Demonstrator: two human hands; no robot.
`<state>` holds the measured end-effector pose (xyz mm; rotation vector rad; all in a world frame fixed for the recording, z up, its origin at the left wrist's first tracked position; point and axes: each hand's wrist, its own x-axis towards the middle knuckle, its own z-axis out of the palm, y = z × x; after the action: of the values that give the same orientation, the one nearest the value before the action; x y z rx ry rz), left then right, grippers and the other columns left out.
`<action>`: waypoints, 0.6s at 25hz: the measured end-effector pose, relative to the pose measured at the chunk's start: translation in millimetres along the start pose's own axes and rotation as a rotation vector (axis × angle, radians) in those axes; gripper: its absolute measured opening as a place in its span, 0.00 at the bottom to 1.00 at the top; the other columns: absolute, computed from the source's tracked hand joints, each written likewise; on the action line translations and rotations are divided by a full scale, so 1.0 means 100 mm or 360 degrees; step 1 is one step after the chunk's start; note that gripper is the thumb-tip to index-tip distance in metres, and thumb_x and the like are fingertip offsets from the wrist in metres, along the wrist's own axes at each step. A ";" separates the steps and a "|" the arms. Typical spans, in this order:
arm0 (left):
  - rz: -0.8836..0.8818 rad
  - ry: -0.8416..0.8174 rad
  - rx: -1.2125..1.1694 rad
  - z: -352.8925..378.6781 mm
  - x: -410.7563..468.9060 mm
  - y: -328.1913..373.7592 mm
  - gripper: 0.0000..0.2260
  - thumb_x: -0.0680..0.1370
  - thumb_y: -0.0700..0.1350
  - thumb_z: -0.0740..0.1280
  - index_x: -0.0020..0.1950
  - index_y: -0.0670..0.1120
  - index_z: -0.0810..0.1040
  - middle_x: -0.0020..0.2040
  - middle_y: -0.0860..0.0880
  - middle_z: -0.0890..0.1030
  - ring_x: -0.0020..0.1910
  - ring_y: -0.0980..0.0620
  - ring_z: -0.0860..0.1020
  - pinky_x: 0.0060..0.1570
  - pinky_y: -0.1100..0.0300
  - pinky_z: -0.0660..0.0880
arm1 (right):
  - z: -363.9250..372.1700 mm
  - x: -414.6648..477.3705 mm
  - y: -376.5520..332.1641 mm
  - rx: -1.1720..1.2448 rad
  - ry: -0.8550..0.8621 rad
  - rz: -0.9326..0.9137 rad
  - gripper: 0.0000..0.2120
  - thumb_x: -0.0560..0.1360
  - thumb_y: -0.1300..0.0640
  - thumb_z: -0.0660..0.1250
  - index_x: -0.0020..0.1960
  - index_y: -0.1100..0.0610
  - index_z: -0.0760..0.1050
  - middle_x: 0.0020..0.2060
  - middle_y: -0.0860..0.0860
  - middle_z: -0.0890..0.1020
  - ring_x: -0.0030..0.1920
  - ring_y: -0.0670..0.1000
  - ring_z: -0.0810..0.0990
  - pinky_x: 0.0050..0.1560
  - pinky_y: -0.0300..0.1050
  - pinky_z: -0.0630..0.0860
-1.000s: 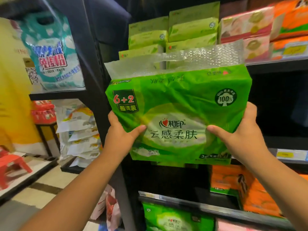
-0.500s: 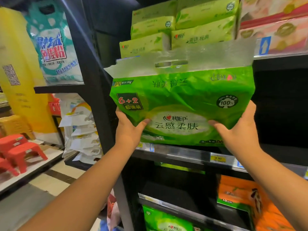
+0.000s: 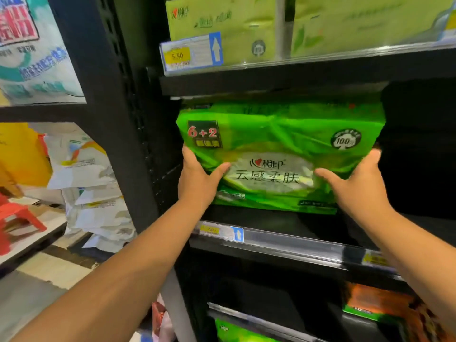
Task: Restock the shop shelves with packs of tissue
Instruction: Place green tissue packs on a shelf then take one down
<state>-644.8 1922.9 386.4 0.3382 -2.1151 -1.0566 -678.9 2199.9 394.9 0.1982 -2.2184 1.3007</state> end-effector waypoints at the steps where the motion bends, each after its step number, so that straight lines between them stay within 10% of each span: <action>1: 0.0042 -0.0019 -0.0002 0.03 0.08 0.02 0.41 0.70 0.55 0.74 0.73 0.47 0.53 0.67 0.46 0.72 0.62 0.44 0.74 0.59 0.49 0.73 | 0.05 0.06 -0.02 -0.0130 -0.0015 0.0073 0.26 0.68 0.50 0.77 0.51 0.66 0.67 0.47 0.64 0.78 0.50 0.63 0.78 0.44 0.50 0.73; 5: 0.0223 -0.0116 0.0352 0.22 0.19 0.05 0.48 0.68 0.57 0.75 0.74 0.36 0.52 0.69 0.37 0.64 0.65 0.37 0.70 0.61 0.49 0.70 | 0.15 0.22 -0.09 -0.0705 -0.0374 0.0334 0.30 0.63 0.37 0.73 0.28 0.64 0.70 0.25 0.57 0.71 0.31 0.58 0.73 0.29 0.49 0.64; 9: 0.0452 -0.0111 0.0837 0.28 0.18 -0.03 0.55 0.63 0.64 0.74 0.71 0.27 0.55 0.74 0.31 0.53 0.73 0.36 0.59 0.68 0.52 0.65 | 0.23 0.26 -0.09 -0.0878 -0.0440 0.0265 0.23 0.75 0.46 0.69 0.63 0.61 0.75 0.53 0.60 0.80 0.56 0.61 0.78 0.53 0.50 0.74; 15: 0.0977 -0.0056 0.1382 0.41 0.36 -0.12 0.59 0.60 0.66 0.75 0.78 0.47 0.43 0.76 0.32 0.49 0.74 0.33 0.56 0.68 0.44 0.64 | 0.57 0.47 -0.04 -0.0269 -0.0176 0.0366 0.61 0.61 0.46 0.81 0.78 0.52 0.41 0.73 0.58 0.64 0.69 0.62 0.70 0.67 0.57 0.69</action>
<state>-700.2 1920.6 378.4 0.0461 -2.3735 0.2357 -738.3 2156.5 401.3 -0.0515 -2.4907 1.2353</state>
